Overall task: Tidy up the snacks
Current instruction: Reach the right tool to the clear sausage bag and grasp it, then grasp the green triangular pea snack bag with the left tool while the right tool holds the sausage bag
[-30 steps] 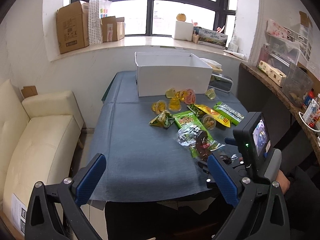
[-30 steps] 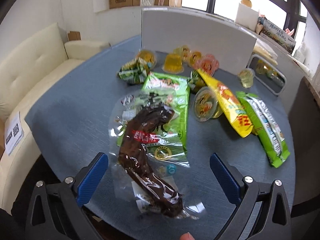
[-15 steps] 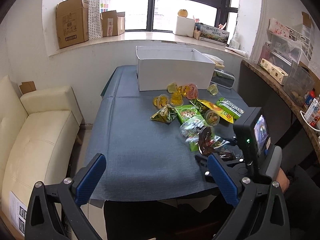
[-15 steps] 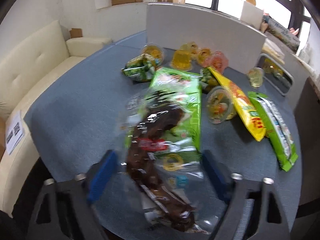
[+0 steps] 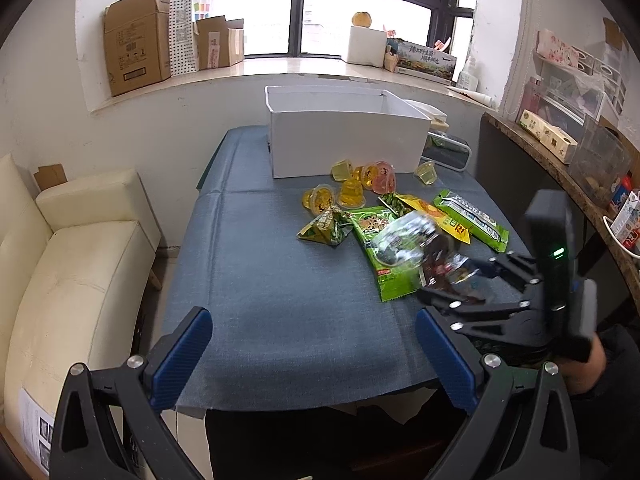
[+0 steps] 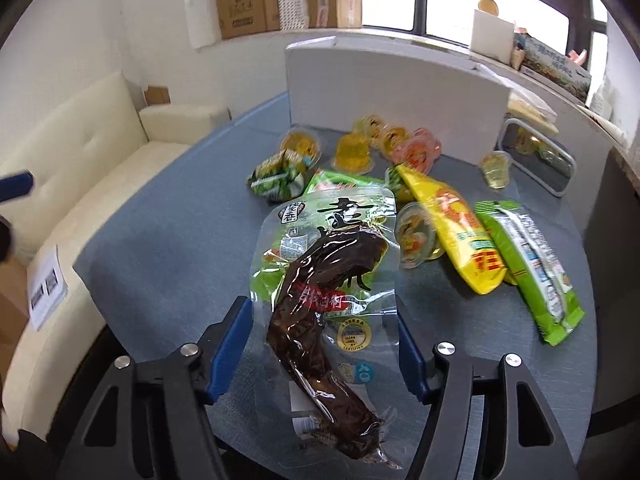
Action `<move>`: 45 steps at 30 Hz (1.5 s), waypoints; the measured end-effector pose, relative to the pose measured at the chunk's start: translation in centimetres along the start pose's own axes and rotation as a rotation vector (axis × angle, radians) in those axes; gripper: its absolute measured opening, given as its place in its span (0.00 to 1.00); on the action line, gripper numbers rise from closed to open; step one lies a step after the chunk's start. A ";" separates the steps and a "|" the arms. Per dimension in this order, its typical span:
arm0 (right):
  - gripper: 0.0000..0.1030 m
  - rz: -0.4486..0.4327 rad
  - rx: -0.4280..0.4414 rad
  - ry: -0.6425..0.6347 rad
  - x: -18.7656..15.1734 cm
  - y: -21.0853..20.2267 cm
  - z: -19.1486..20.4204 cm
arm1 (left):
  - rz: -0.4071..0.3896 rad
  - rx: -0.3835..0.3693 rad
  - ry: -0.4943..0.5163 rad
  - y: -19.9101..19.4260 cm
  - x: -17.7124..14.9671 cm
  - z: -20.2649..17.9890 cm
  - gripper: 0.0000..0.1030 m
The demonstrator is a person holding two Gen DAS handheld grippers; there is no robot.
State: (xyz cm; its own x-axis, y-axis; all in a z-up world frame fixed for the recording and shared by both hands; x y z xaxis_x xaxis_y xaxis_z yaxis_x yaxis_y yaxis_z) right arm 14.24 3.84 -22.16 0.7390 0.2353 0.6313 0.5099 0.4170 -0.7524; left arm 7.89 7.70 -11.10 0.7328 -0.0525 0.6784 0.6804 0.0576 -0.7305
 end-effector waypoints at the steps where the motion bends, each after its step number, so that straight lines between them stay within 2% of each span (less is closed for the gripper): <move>1: 0.69 -0.011 0.010 0.019 0.3 -0.5 -0.3 | 0.002 -0.001 0.006 0.3 0.1 -0.1 1.00; 8: 0.69 -0.060 0.057 0.123 1.8 -5.0 -3.2 | -0.004 -0.031 0.068 4.3 2.7 -1.4 1.00; 17: 0.69 -0.089 0.038 0.185 1.2 -8.2 -5.9 | 0.059 -0.046 0.058 14.0 6.5 -0.6 1.00; 21: 0.69 -0.083 0.033 0.199 1.2 -8.5 -6.7 | 0.129 -0.026 0.073 18.0 6.6 0.1 1.00; 24: 0.69 -0.073 0.034 0.196 1.1 -8.4 -6.9 | 0.156 -0.038 0.061 19.5 6.1 0.8 0.99; 27: 0.69 -0.063 0.044 0.195 1.0 -8.0 -6.7 | 0.165 -0.061 0.058 20.2 5.8 0.8 0.75; 28: 0.69 -0.062 0.045 0.195 1.0 -7.8 -6.7 | 0.171 -0.067 0.064 20.4 5.6 0.7 0.59; 31: 0.69 -0.057 0.055 0.189 0.9 -7.4 -6.3 | 0.176 -0.051 0.092 20.5 5.3 0.7 0.55; 32: 0.69 -0.054 0.060 0.186 0.9 -7.3 -6.2 | 0.172 -0.054 0.093 20.3 5.3 0.7 0.47; 39: 0.69 -0.051 0.074 0.191 0.9 -6.9 -5.9 | 0.112 -0.091 0.080 17.0 6.2 0.7 0.44; 45: 0.69 -0.069 0.076 0.185 3.0 -6.4 -5.3 | 0.020 -0.072 0.085 12.5 10.2 1.5 0.44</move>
Point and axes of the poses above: each gripper's, at about its wrist camera, not at the fingertips, and y roughly the way its jaws point, z to its left, x to its top, the point moved 10 cm from there along y, roughly the way its jaws point, and after that the axes turned 13 degrees about y, right-handed, at the moved point
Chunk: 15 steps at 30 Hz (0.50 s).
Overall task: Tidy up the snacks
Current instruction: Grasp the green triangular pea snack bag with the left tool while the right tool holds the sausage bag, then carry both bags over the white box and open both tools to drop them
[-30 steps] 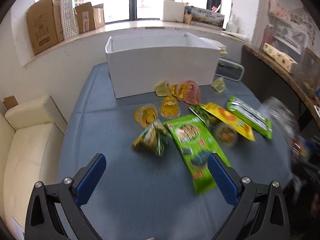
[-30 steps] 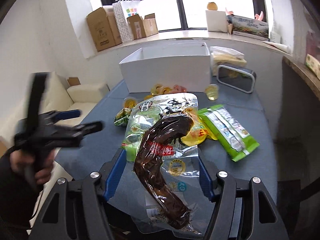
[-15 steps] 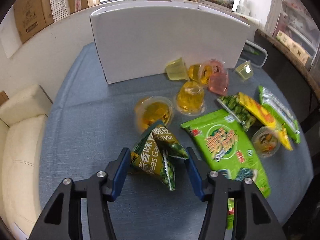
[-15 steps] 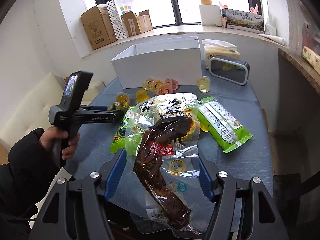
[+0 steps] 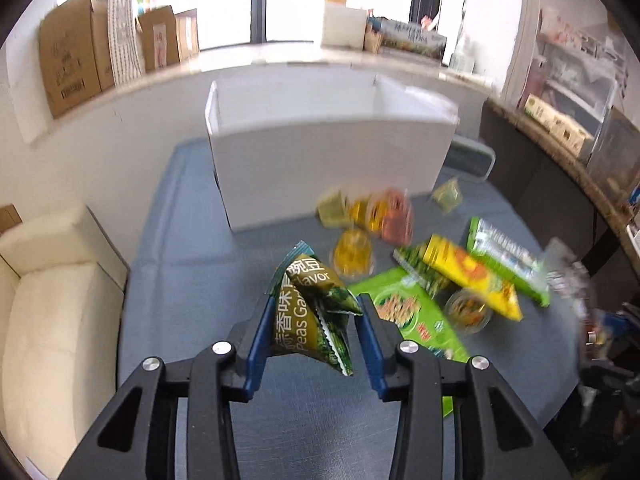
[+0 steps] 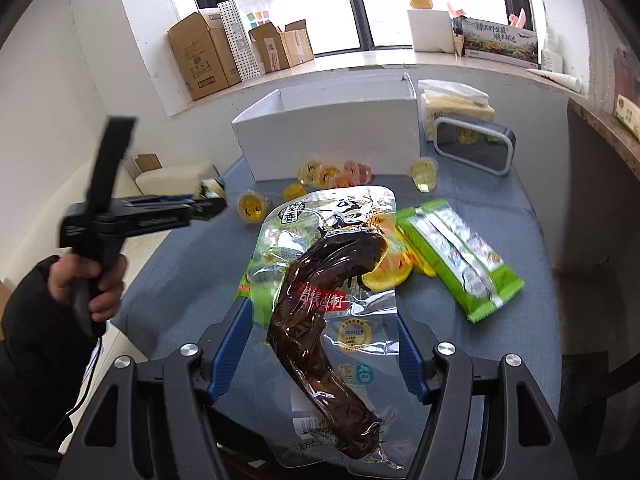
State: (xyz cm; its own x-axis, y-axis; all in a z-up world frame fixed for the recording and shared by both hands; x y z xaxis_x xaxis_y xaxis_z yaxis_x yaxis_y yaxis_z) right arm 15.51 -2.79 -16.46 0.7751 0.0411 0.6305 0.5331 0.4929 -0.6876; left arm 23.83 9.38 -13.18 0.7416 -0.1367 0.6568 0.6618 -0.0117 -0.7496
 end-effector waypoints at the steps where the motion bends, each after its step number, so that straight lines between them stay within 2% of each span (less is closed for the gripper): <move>1: 0.69 -0.005 -0.003 -0.008 0.7 0.2 0.3 | -0.010 0.008 0.001 -0.3 0.6 0.3 0.44; 6: 0.69 -0.049 -0.013 -0.058 5.8 1.6 1.7 | -0.070 0.049 0.016 -2.7 5.5 1.8 0.44; 15: 0.69 -0.135 -0.033 -0.058 19.0 6.4 2.9 | -0.119 0.037 0.017 -0.4 15.1 5.5 0.44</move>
Point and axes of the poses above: each gripper's, at about its wrist camera, not at the fingertips, and y roughly the way its jaws point, z to its left, x to its top, the point moved 10 cm from there along y, roughly the way its jaws point, and after that the axes turned 13 degrees about y, right-handed, at the moved point
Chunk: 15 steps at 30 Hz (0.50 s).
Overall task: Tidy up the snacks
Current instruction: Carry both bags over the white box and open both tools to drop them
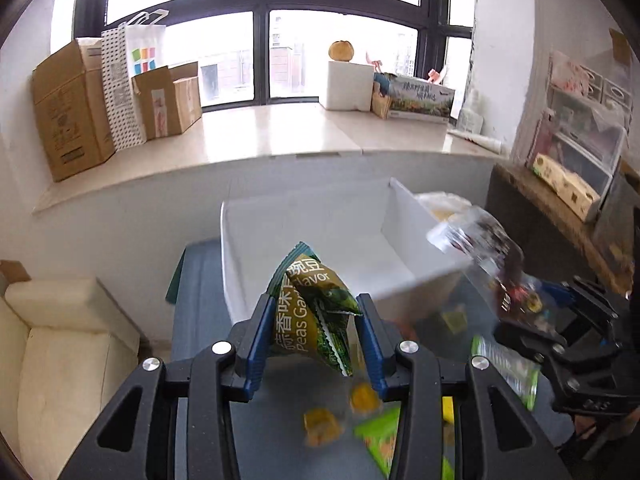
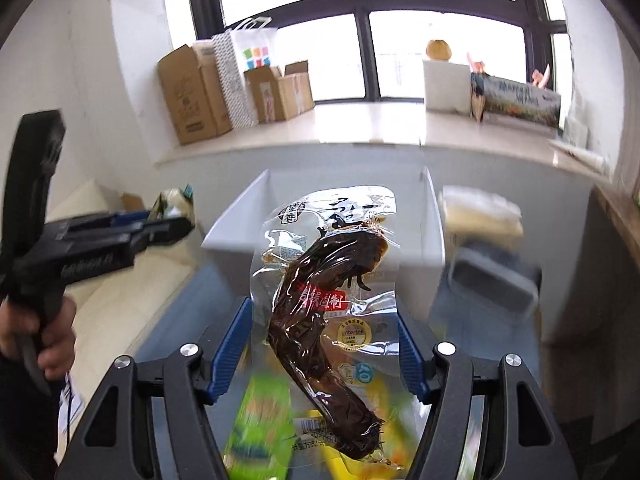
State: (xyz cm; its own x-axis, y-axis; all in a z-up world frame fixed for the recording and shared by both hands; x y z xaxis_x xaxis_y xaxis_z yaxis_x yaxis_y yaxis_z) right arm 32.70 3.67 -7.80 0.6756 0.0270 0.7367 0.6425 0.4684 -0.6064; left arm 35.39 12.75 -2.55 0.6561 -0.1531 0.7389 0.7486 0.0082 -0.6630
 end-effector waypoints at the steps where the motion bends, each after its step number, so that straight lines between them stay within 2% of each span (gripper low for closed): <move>1: 0.69 -0.004 -0.005 0.004 1.4 1.1 -0.1 | 0.002 0.000 -0.003 0.6 0.6 0.5 0.44; 6: 0.69 0.026 -0.063 0.017 6.2 7.0 -1.7 | 0.046 -0.012 -0.018 6.8 3.0 2.3 0.44; 13: 0.71 0.087 -0.061 0.057 7.6 12.7 -3.8 | 0.120 -0.002 -0.004 13.3 1.6 3.7 0.47; 15: 0.73 0.122 -0.057 0.081 7.4 14.0 -4.4 | 0.131 -0.015 -0.024 14.1 1.2 4.1 0.56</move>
Point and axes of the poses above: each gripper's, at about its wrist camera, not at the fingertips, and y roughly the way its jaws point, z to its left, x to its top, the point moved 10 cm from there along y, roughly the way its jaws point, and after that the axes turned 13 degrees about y, right-handed, at the moved point
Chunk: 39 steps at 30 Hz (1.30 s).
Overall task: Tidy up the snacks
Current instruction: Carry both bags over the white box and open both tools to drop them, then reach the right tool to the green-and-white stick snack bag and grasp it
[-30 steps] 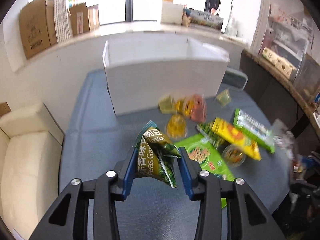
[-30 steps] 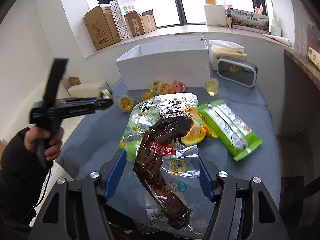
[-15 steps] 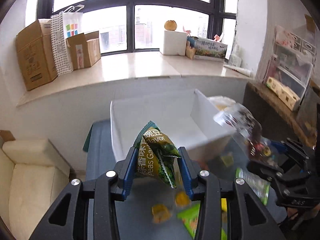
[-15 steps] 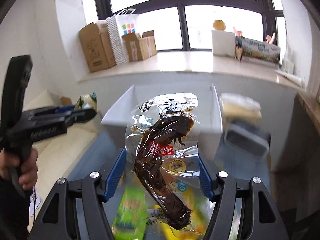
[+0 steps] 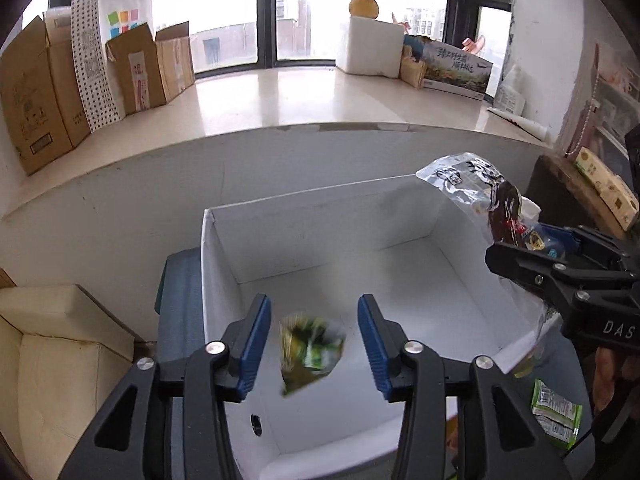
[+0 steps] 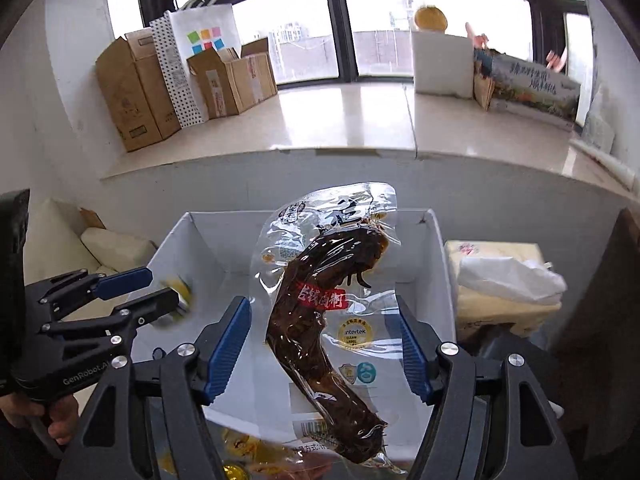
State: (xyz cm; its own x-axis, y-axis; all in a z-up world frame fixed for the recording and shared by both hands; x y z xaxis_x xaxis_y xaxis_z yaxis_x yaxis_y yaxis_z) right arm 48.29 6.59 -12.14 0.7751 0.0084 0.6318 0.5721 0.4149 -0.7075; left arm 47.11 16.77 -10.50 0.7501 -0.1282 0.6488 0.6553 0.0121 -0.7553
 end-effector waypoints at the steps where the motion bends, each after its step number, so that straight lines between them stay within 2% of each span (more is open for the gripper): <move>1: 0.74 0.004 -0.010 0.008 0.0 0.5 -0.3 | 0.002 -0.014 -0.008 0.3 -0.1 0.1 0.77; 2: 0.81 -0.004 -0.017 0.013 0.1 0.7 -0.5 | 0.007 -0.024 -0.011 0.7 -0.2 0.1 1.00; 3: 0.89 -0.026 -0.011 0.015 0.3 0.6 -0.7 | -0.009 -0.030 -0.010 0.7 -0.1 0.1 1.00; 6: 0.91 -0.036 0.028 0.016 0.2 0.3 -0.5 | -0.035 -0.024 -0.011 0.8 -0.1 0.0 1.00; 10: 0.93 -0.044 0.040 0.003 0.2 -0.1 -0.2 | -0.028 -0.018 0.025 1.1 -0.3 -0.9 1.00; 12: 1.00 -0.052 0.051 -0.009 0.3 -0.5 0.3 | -0.031 -0.019 0.025 0.8 -0.5 -1.1 1.00; 18: 1.00 -0.096 0.082 -0.018 -0.2 -3.9 1.1 | -0.052 -0.010 0.022 -1.8 -0.9 -1.5 1.00; 21: 1.00 -0.126 0.171 -0.007 -1.3 -6.9 1.8 | -0.067 -0.031 0.003 -3.7 -1.8 -2.1 1.00; 24: 1.00 -0.124 0.168 -0.004 -3.4 -9.2 1.5 | -0.097 0.017 0.040 -6.2 -2.8 -3.2 1.00; 31: 1.00 -0.093 0.234 0.013 -9.8 -14.9 0.8 | -0.119 -0.002 0.105 -12.4 -6.8 -7.9 1.00; 33: 1.00 -0.118 0.217 -0.016 -11.5 -17.0 0.6 | -0.130 -0.012 0.111 -14.4 -8.2 -9.1 1.00; 39: 1.00 -0.084 0.112 -0.121 -16.6 -20.3 -0.4 | -0.135 0.014 0.069 -19.3 -11.4 -11.1 1.00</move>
State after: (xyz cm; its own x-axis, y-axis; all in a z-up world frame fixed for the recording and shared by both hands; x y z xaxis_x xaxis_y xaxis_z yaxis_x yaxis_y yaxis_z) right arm 23.91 -2.39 -8.38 0.6843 0.0759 0.7252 0.5946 0.5176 -0.6153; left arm 24.99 6.95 -4.36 0.6477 -0.1972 0.7360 0.7513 0.0041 -0.6600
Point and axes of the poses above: each gripper's, at about its wrist camera, not at the fingertips, and y roughly the way its jaws point, z to its left, x to its top, the point moved 10 cm from there along y, roughly the way its jaws point, and after that the axes turned 13 degrees about y, right-handed, at the moved point
